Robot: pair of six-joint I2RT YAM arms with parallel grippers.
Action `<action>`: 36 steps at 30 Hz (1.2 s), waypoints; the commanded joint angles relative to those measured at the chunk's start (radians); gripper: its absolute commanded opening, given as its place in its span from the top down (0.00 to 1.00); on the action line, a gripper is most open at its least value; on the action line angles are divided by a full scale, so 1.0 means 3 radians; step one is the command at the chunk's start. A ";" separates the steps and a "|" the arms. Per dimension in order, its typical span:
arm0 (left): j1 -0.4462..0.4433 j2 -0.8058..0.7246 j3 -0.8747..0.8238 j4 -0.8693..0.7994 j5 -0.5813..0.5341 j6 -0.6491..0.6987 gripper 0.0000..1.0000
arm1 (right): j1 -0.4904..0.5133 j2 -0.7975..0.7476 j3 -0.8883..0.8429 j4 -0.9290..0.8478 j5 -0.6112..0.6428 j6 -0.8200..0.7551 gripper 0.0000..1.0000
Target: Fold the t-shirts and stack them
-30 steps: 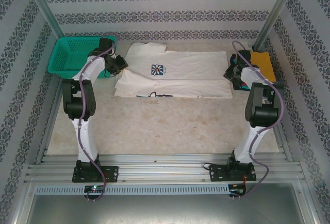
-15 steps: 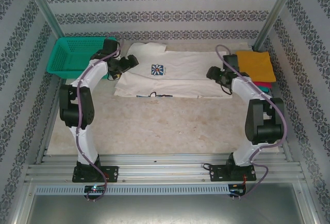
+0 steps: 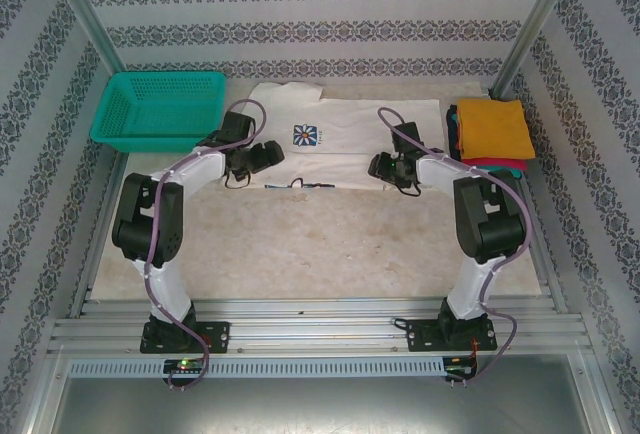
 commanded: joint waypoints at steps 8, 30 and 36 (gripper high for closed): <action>0.0000 -0.0165 -0.0226 0.0472 -0.0151 -0.0049 0.11 | -0.0407 0.0019 0.0078 -0.0777 0.0049 -0.0124 0.54; -0.0038 -0.0351 -0.1021 0.0583 -0.0535 -0.0197 0.11 | -0.0569 0.0139 0.0085 -0.0749 0.0022 -0.0171 0.54; 0.0061 -0.0471 -0.1122 0.0444 -0.0494 -0.0125 0.10 | -0.0614 0.0049 -0.0023 -0.0723 0.0044 -0.0162 0.55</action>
